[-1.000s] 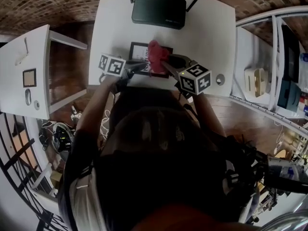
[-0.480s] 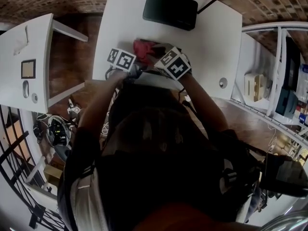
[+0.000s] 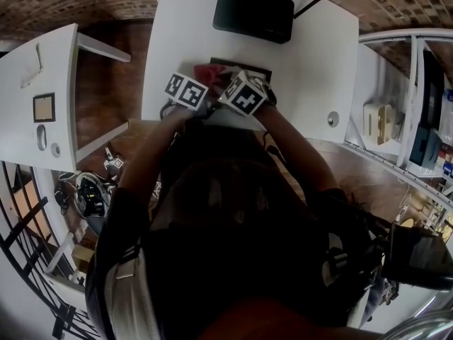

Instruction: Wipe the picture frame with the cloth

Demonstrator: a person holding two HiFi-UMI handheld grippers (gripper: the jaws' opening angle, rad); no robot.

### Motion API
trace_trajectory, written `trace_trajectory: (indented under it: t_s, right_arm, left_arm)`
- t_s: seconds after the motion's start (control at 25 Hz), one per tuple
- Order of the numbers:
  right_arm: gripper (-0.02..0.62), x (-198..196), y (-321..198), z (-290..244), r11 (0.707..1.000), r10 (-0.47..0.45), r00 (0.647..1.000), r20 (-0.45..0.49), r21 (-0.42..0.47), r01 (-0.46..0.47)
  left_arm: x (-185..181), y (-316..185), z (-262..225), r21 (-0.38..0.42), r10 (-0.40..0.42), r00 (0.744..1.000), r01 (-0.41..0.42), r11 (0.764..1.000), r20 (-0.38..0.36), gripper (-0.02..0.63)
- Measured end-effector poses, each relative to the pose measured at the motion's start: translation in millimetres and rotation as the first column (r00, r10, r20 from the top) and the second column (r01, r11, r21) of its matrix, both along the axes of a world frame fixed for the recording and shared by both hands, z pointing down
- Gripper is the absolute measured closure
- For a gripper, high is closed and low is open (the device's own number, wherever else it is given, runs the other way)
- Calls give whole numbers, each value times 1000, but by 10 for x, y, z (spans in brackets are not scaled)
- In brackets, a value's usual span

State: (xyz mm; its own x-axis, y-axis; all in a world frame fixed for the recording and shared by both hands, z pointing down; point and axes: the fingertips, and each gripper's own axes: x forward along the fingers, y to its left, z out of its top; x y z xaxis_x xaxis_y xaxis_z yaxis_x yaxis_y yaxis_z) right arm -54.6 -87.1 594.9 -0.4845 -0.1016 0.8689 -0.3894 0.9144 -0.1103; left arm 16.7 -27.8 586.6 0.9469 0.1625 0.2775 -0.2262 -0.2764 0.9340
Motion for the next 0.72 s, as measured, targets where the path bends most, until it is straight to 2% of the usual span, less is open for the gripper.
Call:
trace_trajectory:
  t_s: [0.2,0.56,0.72]
  right_arm:
    - [512,16,2,91,1000,8,1000,-21,-5,-9]
    - [517,26,-5,127,998,43,999,-17,-45,-44]
    - [518,68,0,124,997,69,998,1,-39,-69]
  left_arm:
    - [24,45,2,16,46,999,-47,999,11,603]
    - [15,44,10,-6,46,999,-46,999,9,603]
    - [35,61,24,-2,54,998,-54,999,33,604]
